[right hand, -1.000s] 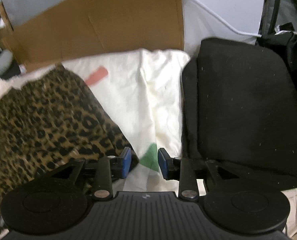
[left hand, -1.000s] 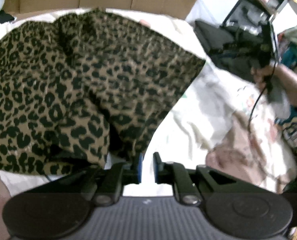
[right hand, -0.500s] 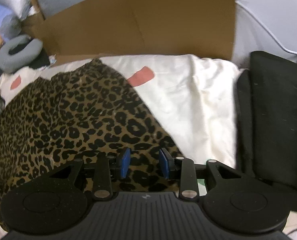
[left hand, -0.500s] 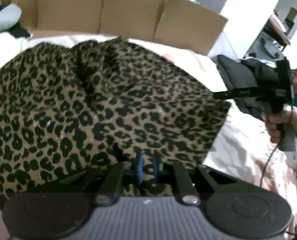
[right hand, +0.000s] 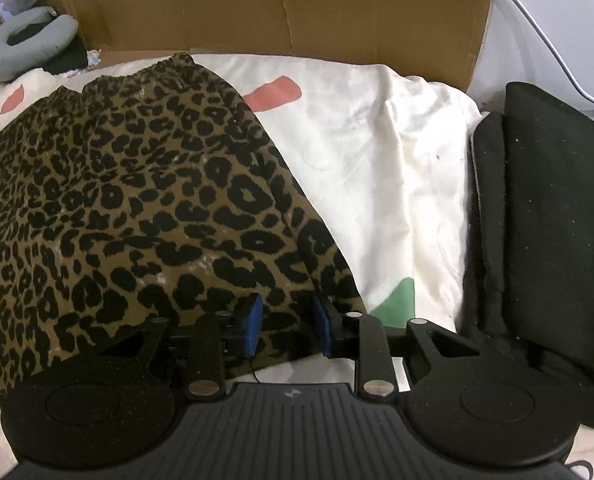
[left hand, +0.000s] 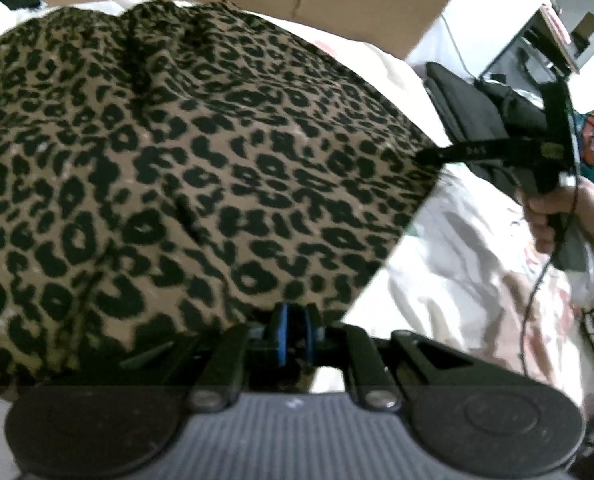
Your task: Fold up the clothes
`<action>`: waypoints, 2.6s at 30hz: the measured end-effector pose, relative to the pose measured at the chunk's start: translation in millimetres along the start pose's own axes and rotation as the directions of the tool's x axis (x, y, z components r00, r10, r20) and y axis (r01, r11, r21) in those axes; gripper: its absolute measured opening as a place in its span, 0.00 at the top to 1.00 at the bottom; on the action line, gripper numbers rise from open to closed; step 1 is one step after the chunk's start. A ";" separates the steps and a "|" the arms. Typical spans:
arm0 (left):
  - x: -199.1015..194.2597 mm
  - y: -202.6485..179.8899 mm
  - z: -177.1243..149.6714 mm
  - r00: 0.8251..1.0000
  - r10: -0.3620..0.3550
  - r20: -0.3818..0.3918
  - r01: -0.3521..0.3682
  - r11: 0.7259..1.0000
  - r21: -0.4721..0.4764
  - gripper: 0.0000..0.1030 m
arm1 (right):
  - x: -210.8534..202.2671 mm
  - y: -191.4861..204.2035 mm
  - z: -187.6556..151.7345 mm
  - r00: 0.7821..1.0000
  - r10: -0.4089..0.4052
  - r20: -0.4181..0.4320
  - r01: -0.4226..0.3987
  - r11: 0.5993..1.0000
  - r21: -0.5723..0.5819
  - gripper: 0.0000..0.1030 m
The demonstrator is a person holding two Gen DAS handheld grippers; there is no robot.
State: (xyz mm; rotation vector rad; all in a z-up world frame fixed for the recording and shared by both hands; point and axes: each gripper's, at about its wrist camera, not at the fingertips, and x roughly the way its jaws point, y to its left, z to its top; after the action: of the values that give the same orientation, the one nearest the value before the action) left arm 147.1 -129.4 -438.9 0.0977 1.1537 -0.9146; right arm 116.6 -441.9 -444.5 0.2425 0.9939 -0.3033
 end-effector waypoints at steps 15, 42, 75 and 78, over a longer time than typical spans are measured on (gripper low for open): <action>-58.7 31.6 20.9 0.991 0.076 0.112 -0.068 0.995 -0.075 0.89 | 6.5 85.3 77.8 0.989 0.033 0.142 -0.026 0.999 -0.047 0.65; -195.4 171.5 3.3 0.888 0.384 0.253 -0.318 0.910 -0.266 0.78 | -16.2 293.8 105.4 0.978 0.199 -0.069 -0.207 0.850 -0.484 0.54; -192.0 271.4 -40.7 0.867 0.418 0.271 -0.277 0.856 -0.436 0.58 | -92.9 295.8 -29.2 0.990 0.126 -0.069 -0.130 0.990 -0.051 0.54; -185.3 273.7 -41.5 0.868 0.403 0.291 -0.253 0.862 -0.440 0.52 | -92.3 300.8 -51.3 0.990 0.115 -0.084 -0.119 0.992 -0.048 0.54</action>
State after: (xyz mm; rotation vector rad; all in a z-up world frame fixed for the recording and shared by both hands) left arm 279.8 174.7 -408.2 -0.1915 0.8992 -0.3555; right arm 137.3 -131.6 -374.4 0.2657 1.0624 -0.1605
